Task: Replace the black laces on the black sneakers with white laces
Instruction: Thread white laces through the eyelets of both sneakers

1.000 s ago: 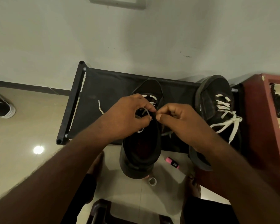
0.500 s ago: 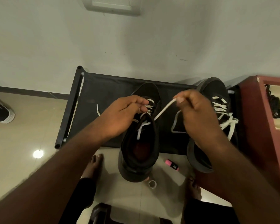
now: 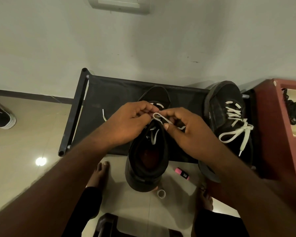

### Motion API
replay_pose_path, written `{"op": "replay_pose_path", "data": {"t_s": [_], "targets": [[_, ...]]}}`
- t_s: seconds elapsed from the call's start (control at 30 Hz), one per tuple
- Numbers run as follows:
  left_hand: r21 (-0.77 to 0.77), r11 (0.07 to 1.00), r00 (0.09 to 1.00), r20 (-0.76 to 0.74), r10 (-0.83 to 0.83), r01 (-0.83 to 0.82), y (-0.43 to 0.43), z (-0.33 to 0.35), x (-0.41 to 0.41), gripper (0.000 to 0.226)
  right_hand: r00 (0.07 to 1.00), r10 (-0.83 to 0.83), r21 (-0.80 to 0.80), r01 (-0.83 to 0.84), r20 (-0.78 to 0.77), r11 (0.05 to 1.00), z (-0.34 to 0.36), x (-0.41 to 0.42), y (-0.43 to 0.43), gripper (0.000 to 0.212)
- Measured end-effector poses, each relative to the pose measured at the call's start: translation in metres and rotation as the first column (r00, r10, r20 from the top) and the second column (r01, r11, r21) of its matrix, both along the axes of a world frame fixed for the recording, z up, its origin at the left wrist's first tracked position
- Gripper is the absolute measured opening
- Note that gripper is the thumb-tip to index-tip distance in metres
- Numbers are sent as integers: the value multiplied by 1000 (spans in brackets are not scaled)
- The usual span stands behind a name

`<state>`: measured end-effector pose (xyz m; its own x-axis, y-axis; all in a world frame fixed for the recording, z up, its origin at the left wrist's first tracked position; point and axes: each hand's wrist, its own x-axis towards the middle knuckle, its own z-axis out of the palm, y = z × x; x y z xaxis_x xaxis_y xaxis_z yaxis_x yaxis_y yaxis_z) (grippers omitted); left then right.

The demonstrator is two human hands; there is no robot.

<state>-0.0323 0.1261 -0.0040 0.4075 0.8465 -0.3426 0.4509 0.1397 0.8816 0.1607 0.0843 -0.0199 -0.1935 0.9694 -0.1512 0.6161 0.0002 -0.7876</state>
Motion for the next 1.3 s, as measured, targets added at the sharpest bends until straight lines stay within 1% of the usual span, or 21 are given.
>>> {"op": "replay_pose_path", "data": {"t_s": [0.1, 0.2, 0.23, 0.27, 0.33, 0.37, 0.4, 0.47, 0.53, 0.57, 0.63, 0.7, 0.73, 0.77, 0.83, 0.87, 0.93, 1.03, 1.1, 1.2, 1.3], "targets": [[10, 1000, 1000, 4, -8, 8, 0, -2, 1, 30, 984, -78, -122, 59, -158, 991, -1, 2, 1, 13], [27, 1000, 1000, 6, -5, 5, 0, -2, 1, 30, 947, -154, -151, 115, -280, 982, 4, -3, 0, 15], [29, 1000, 1000, 1, -9, 9, 0, -2, 0, 30, 879, -243, -198, 174, -411, 965, 7, -4, 2, 18], [30, 999, 1000, -3, -14, 14, 0, -3, 0, 30, 727, -352, -287, 219, -590, 932, 13, -4, 4, 20], [42, 999, 1000, -25, -18, 19, 0, -4, -1, 29, 323, -477, -424, 224, -817, 877, 23, 2, 8, 20], [47, 999, 999, -41, -18, 20, 0, -4, -1, 28, 213, -499, -449, 243, -840, 860, 26, 7, 9, 19], [51, 998, 998, -56, -18, 21, 0, -5, -1, 26, 177, -520, -465, 277, -835, 841, 28, 10, 10, 19], [52, 998, 997, -66, -25, 28, 0, -5, -1, 26, 269, -594, -475, 396, -758, 786, 26, 14, 12, 20], [82, 997, 997, -82, -1, 8, 0, -5, -3, 23, 461, -659, -404, 537, -595, 740, 19, 13, 12, 19], [126, 992, 994, -101, 43, -31, -1, -4, -2, 19, 539, -678, -319, 613, -500, 723, 16, 13, 11, 16], [262, 955, 965, -177, 192, -142, -2, 1, -5, 14, 626, -688, -39, 729, -366, 684, 16, 12, 9, 10], [315, 918, 902, -278, 331, -240, -2, 6, -9, 31, 716, -637, 235, 697, -286, 678, 24, 12, 6, 13], [256, 931, 885, -322, 337, -261, -4, 9, -11, 40, 766, -596, 272, 643, -243, 716, 29, 10, 3, 22], [149, 954, 886, -355, 298, -261, -7, 13, -11, 48, 807, -558, 216, 589, -191, 779, 32, 6, -1, 34], [-88, 969, 909, -376, 182, -230, -15, 15, -9, 55, 902, -432, -81, 430, -7, 899, 30, -6, -5, 49], [-154, 962, 918, -365, 156, -225, -18, 13, -7, 56, 939, -339, -239, 345, 66, 908, 26, -11, -7, 53], [-177, 952, 930, -319, 184, -249, -20, 9, -1, 53, 960, -278, -387, 261, 10, 884, 17, -20, -9, 48], [-257, 915, 942, -209, 263, -312, -20, 8, 5, 38, 877, -397, -381, 281, -272, 881, 9, -24, -8, 18], [-368, 870, 944, -148, 294, -328, -18, 8, 4, 32, 828, -416, -421, 248, -375, 873, 4, -21, -7, 12], [-480, 810, 939, -109, 326, -337, -15, 5, 1, 27, 803, -430, -442, 236, -413, 865, -1, -18, -5, 11], [-540, 764, 925, -82, 371, -354, -12, 3, 1, 26, 864, -377, -293, 285, -334, 913, -3, -21, -7, 12]]}}
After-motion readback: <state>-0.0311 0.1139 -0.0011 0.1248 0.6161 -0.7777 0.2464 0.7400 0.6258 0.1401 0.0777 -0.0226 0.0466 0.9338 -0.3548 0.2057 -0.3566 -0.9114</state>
